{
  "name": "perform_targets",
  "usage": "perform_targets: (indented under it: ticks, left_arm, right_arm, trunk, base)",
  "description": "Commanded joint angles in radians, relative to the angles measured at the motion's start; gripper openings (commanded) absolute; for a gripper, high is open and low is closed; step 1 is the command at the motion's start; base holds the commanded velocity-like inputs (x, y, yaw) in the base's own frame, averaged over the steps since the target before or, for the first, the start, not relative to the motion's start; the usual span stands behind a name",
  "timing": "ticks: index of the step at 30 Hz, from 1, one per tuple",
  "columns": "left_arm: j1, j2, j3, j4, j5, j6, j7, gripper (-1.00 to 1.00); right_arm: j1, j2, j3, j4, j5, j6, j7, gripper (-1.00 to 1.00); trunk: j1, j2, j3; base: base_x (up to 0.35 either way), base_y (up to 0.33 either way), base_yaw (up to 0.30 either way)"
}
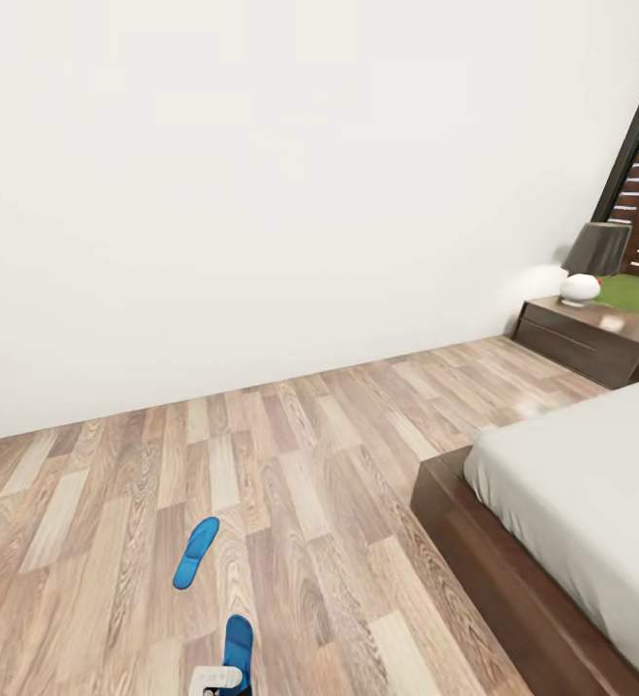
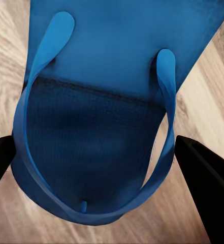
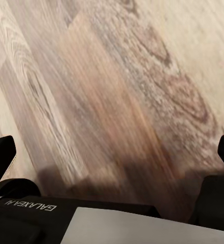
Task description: In the bedroom, move the book from the bed onto either nightstand, and place the two sandals side by side next to the bed.
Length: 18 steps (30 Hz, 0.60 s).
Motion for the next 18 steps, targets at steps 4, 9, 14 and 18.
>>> perform_targets:
  ticks: [4, 9, 14, 18]
  left_arm:
    - [-0.001, 0.000, 0.009, 0.001, -0.010, -0.004, -0.003, -1.00]
    - [-0.001, -0.001, 0.009, 0.001, -0.010, -0.004, -0.003, -1.00]
    - [-0.001, 0.000, 0.009, 0.000, -0.011, -0.004, -0.003, -1.00]
    - [-0.001, 0.000, 0.009, -0.001, -0.010, -0.004, -0.003, -1.00]
  right_arm:
    - [0.000, 0.000, -0.002, 0.000, -0.009, 0.010, 0.004, 1.00]
    - [0.000, 0.000, -0.002, 0.000, -0.009, 0.010, 0.004, 1.00]
    - [0.000, 0.000, -0.001, 0.001, -0.009, 0.009, 0.004, 1.00]
    - [0.000, 0.000, 0.000, 0.002, -0.009, 0.008, 0.004, 1.00]
  trunk:
    - [0.000, 0.000, -0.001]
    - [0.000, 0.000, -0.001]
    - [0.000, 0.000, -0.001]
    - [0.000, 0.000, -0.001]
  base:
    - [0.330, 0.000, 0.000]
    - [0.330, 0.000, 0.000]
    - [0.181, 0.000, 0.000]
    - [0.015, 0.000, 0.000]
